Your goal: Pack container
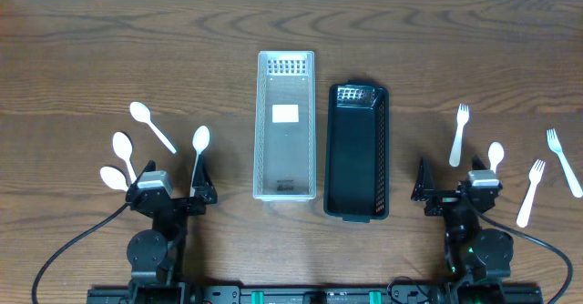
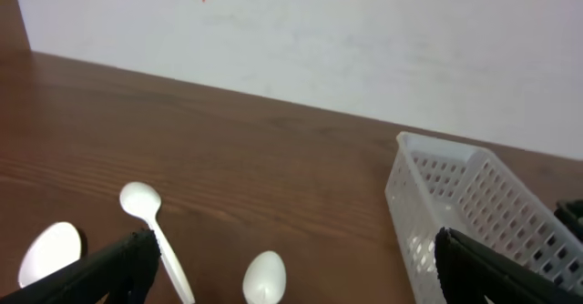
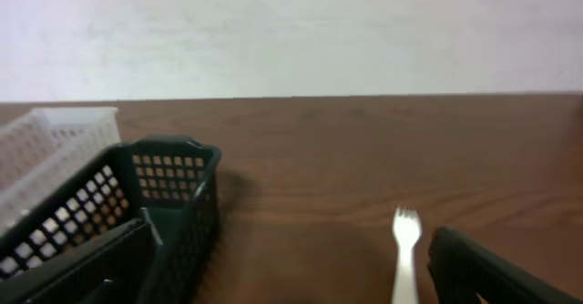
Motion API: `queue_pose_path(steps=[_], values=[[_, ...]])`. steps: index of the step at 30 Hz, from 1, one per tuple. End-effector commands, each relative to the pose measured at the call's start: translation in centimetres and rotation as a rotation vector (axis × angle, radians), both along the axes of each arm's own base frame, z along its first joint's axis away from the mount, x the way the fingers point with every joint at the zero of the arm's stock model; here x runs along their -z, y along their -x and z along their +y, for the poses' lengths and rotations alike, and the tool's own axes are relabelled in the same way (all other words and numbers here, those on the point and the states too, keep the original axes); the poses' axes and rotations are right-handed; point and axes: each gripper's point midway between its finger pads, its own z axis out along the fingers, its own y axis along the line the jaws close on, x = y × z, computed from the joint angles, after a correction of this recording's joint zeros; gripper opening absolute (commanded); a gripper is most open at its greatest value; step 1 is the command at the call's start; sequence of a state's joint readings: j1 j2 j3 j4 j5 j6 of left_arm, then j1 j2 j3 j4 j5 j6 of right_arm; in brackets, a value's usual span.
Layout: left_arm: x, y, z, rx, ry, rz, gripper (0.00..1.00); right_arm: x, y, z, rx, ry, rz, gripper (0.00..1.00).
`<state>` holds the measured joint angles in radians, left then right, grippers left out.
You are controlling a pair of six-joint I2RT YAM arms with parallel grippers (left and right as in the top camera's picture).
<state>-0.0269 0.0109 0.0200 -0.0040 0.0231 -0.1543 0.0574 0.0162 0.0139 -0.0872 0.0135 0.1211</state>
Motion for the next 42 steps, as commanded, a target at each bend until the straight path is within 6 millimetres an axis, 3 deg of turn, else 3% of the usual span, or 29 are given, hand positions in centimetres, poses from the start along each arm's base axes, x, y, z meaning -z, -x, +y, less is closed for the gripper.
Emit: queue_pose_path(steps=[1, 8, 12, 17, 20, 21, 23, 24, 25, 26, 29, 31, 34, 42], values=[[-2.4, 0.2, 0.2, -0.011, 0.039, -0.023, 0.98, -1.7, 0.2, 0.3, -0.01, -0.093, 0.003, 0.99], [-5.8, -1.2, 0.1, -0.012, 0.024, 0.132, 0.98, -6.3, -0.2, -1.6, 0.086, -0.069, 0.126, 0.99], [-7.7, -3.8, 0.1, -0.01, 0.0, 0.259, 0.98, -7.2, -1.5, -2.5, 0.129, -0.062, 0.337, 0.99], [-8.3, -6.4, 0.0, -0.009, -0.007, 0.528, 0.98, -7.6, -3.6, -2.9, 0.129, -0.008, 0.645, 0.99], [-8.4, -7.4, 0.0, -0.011, -0.01, 0.66, 0.98, -7.6, -5.3, -1.6, 0.07, -0.07, 0.756, 0.99], [-8.4, -7.7, 0.0, -0.011, -0.011, 0.684, 0.98, -7.4, -5.8, -0.6, 0.017, -0.091, 0.781, 0.95], [-8.0, -8.5, -0.3, -0.007, 0.016, 0.712, 0.98, -6.5, -6.8, 1.3, -0.115, -0.09, 0.815, 0.25], [-7.7, -8.8, -0.5, 0.007, 0.022, 0.719, 0.98, -5.7, -7.0, 1.5, -0.126, -0.104, 0.844, 0.08], [-7.2, -9.0, -0.6, 0.01, 0.023, 0.735, 0.98, -4.7, -7.1, 1.5, -0.116, -0.122, 0.887, 0.01], [-6.7, -9.1, -0.6, 0.01, 0.023, 0.752, 0.96, -3.4, -6.9, 1.5, -0.101, -0.139, 0.943, 0.01], [-4.6, -9.7, -0.6, 0.008, 0.022, 0.817, 0.38, -0.1, -6.1, 1.4, -0.079, -0.16, 1.097, 0.01], [-3.0, -10.2, -0.7, 0.01, 0.021, 0.863, 0.23, 1.9, -5.6, 1.4, -0.075, -0.166, 1.189, 0.01], [-0.7, -10.6, -0.9, 0.013, 0.018, 0.933, 0.06, 3.8, -4.5, 1.8, -0.103, -0.141, 1.294, 0.01], [4.3, -10.9, -3.1, 0.071, -0.005, 1.084, 0.06, 6.9, -2.3, 2.6, -0.115, -0.077, 1.483, 0.01]])
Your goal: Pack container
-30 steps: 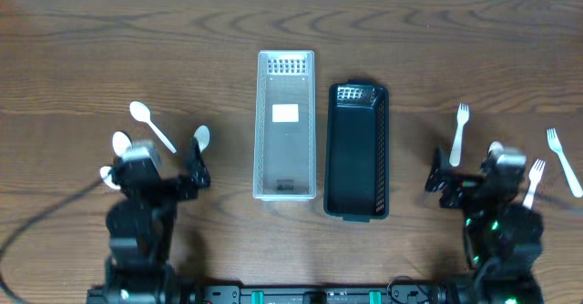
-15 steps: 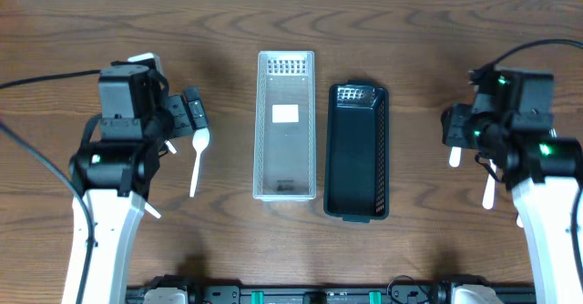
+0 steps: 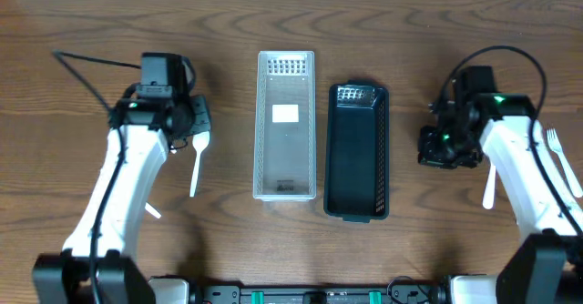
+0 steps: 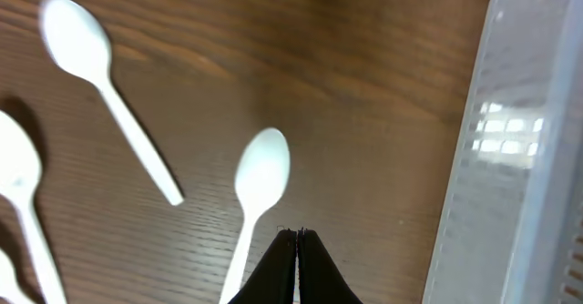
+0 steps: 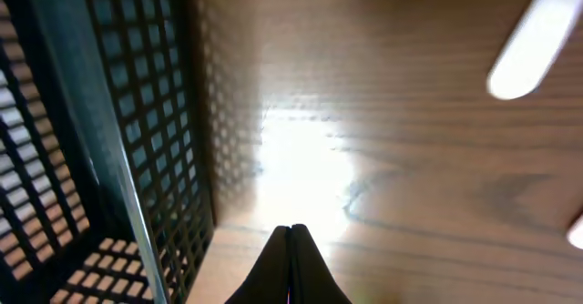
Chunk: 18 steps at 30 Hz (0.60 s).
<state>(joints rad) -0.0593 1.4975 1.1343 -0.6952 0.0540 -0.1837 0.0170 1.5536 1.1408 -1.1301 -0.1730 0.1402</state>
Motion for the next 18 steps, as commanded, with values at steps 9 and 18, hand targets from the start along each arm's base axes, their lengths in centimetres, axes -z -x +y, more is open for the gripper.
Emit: queue_pose_path(steps=[9, 18], values=[[4.0, 0.3, -4.4, 0.121, 0.001, 0.119, 0.06, 2.9, 0.8, 3.2, -0.07, -0.029, 0.133, 0.01], [7.2, 0.8, -5.3, 0.141, 0.019, 0.214, 0.06, 5.0, -0.2, 6.8, -0.149, -0.101, 0.125, 0.01]])
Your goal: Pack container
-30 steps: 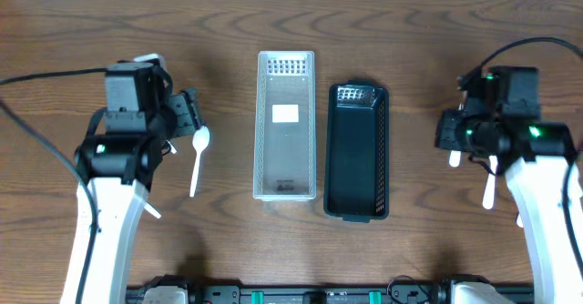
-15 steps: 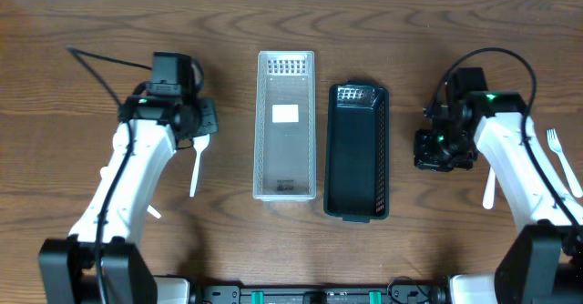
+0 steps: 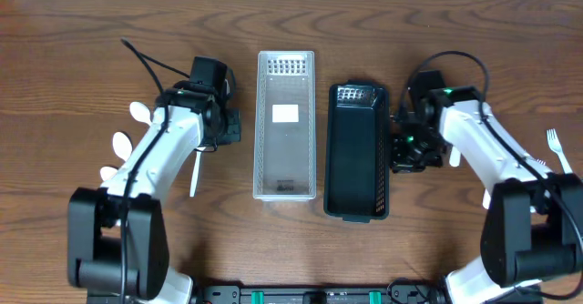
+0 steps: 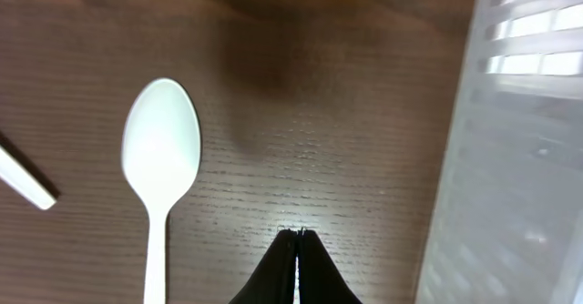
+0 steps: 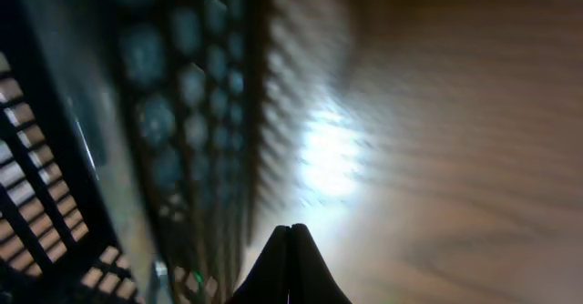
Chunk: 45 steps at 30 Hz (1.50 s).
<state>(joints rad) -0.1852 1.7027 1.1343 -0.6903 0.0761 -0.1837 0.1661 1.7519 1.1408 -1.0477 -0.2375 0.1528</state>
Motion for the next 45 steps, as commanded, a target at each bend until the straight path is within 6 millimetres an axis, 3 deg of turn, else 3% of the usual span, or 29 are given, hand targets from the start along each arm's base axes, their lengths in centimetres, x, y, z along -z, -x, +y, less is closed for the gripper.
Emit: queue_pose_path(steps=[1, 11, 27, 36, 40, 43, 45], values=[[0.6, -0.1, -1.0, 0.013, 0.05, 0.024, 0.06, 0.1, -0.4, 2.1, -0.018, -0.061, -0.007, 0.01], [0.0, 0.4, -5.0, 0.135, 0.231, 0.033, 0.06, -0.2, -1.2, 3.5, -0.034, -0.118, -0.046, 0.01], [-0.9, 1.2, -7.4, 0.254, 0.369, 0.038, 0.06, -0.2, -1.6, 3.7, -0.035, -0.124, -0.061, 0.01], [-0.8, 1.0, -7.1, 0.252, 0.351, 0.034, 0.06, -0.1, -2.1, 3.6, -0.036, -0.119, -0.086, 0.01], [-0.7, -0.4, -4.7, 0.209, 0.246, -0.007, 0.06, -0.1, -3.7, 0.3, 0.069, 0.067, -0.124, 0.01], [-1.8, -1.8, -3.1, 0.172, 0.213, -0.057, 0.06, -2.2, -5.7, -2.0, 0.108, 0.183, -0.18, 0.01], [-3.4, -2.8, -2.2, 0.149, 0.213, -0.105, 0.05, -4.9, -7.1, -2.6, 0.107, 0.21, -0.223, 0.01]])
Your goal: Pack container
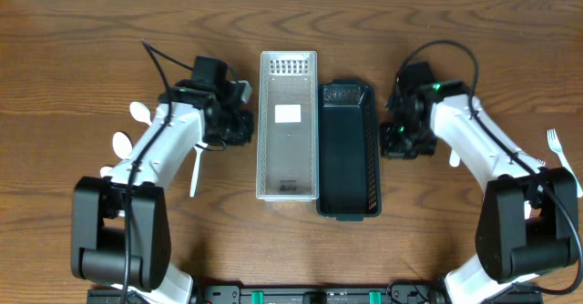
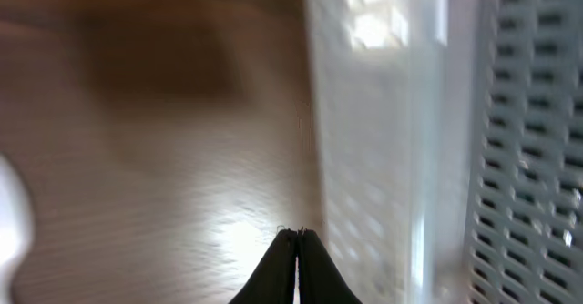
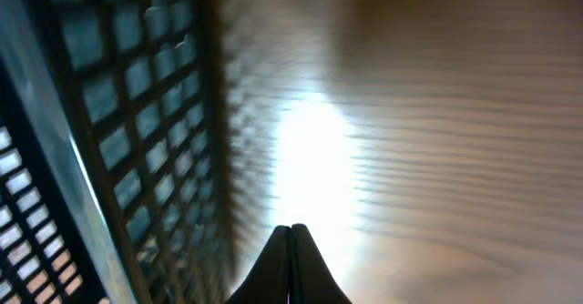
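Observation:
A white perforated basket (image 1: 288,126) and a black one (image 1: 347,149) lie side by side at mid-table, their long walls touching. My left gripper (image 1: 242,125) is shut and empty, low at the white basket's left wall (image 2: 383,140). In the left wrist view the shut gripper (image 2: 296,236) sits right beside that wall. My right gripper (image 1: 390,140) is also shut and empty, against the black basket's right wall (image 3: 109,131). The right wrist view has the shut gripper (image 3: 291,229) just off the mesh.
White plastic spoons (image 1: 121,145) lie to the left of the left arm, one handle (image 1: 194,172) under it. White forks (image 1: 554,142) lie at the far right, partly hidden by the right arm. Cables loop above both arms.
The black basket now stands further left, touching the white basket. My right gripper has shifted left with it. My left gripper has come right, up to the white basket's left wall.
Both arms were folded at the near table edge with grippers open, and the baskets stood a small gap apart. Then both grippers were shut over the table near the cutlery. Then each stood beside a basket's outer wall. Now the baskets touch.

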Motion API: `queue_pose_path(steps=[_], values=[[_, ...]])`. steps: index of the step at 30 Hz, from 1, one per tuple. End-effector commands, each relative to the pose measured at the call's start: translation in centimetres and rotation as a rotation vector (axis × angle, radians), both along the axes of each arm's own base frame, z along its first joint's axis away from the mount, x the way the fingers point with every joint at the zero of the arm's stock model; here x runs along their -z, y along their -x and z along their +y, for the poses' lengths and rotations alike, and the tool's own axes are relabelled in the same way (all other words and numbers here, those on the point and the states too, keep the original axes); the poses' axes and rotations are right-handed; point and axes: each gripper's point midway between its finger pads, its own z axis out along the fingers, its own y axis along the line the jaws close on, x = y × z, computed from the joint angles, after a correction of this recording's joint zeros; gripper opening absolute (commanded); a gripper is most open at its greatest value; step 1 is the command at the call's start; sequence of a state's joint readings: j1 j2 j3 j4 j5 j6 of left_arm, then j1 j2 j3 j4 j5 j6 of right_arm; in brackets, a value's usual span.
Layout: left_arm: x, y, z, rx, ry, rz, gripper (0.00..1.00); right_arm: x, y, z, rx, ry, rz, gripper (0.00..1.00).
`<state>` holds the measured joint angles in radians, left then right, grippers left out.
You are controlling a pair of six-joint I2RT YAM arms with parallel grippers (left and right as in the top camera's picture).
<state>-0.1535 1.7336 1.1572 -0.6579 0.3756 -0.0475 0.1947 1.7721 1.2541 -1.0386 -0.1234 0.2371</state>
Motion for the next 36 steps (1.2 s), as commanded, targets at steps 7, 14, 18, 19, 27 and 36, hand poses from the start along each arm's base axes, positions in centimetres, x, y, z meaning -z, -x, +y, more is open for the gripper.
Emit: queue_pose_path(steps=[7, 14, 18, 19, 27, 36], values=[[-8.3, -3.8, 6.0, -0.143, -0.095, -0.261, 0.25, -11.1, -0.1, 2.8, -0.382, -0.045, -0.162, 0.01], [-12.1, -3.1, 9.2, -0.228, -0.175, -0.362, 0.25, -14.0, 7.1, 6.5, -0.571, -0.129, -0.113, 0.01], [-13.4, -3.1, 9.3, -0.236, -0.172, -0.405, 0.25, -14.2, 9.6, 8.3, -0.667, -0.14, -0.11, 0.01], [-13.6, -3.1, 9.3, -0.237, -0.171, -0.41, 0.25, -13.8, 10.3, 8.6, -0.688, -0.139, -0.095, 0.01], [-13.7, -3.0, 9.3, -0.237, -0.171, -0.414, 0.25, -7.7, 14.7, 9.0, -0.766, -0.123, 0.075, 0.02], [-13.7, -3.0, 9.3, -0.237, -0.171, -0.414, 0.25, -6.7, 17.5, 11.3, -0.841, -0.261, 0.132, 0.01]])
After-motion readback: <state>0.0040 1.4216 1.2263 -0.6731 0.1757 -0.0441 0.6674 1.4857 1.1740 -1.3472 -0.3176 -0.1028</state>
